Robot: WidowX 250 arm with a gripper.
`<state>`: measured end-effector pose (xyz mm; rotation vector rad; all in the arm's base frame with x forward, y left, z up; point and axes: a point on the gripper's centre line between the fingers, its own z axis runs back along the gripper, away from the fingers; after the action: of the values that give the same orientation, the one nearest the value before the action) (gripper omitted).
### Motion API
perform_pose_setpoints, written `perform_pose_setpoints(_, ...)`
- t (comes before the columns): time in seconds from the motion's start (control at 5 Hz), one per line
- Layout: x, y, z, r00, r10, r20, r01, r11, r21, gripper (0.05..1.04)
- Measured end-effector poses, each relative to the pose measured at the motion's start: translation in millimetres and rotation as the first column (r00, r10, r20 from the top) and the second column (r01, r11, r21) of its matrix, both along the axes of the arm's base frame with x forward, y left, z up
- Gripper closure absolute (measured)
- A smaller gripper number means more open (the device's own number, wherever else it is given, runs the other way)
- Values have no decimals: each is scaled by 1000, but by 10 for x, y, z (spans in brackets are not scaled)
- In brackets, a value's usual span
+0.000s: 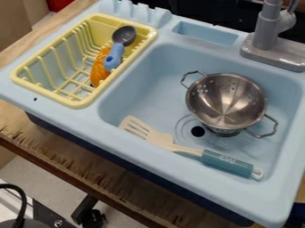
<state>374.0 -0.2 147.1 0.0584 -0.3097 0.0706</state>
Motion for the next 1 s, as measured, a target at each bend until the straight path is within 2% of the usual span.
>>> perform_pose_setpoints(0.2,-38,1,-124,999,-4,-37,5,1000,2,84)
perform_pose_setpoints(0.4,-181,-87,-246,989,-137,-62,140,989,37,84)
perform_pose_setpoints(0.6,-320,-168,-170,952,-293,-87,299,953,53,84)
perform_pose_setpoints(0.8,-478,-240,-120,899,-429,-91,435,898,66,84)
perform_pose_setpoints(1.0,-670,-351,-100,774,-608,-175,622,782,35,84)
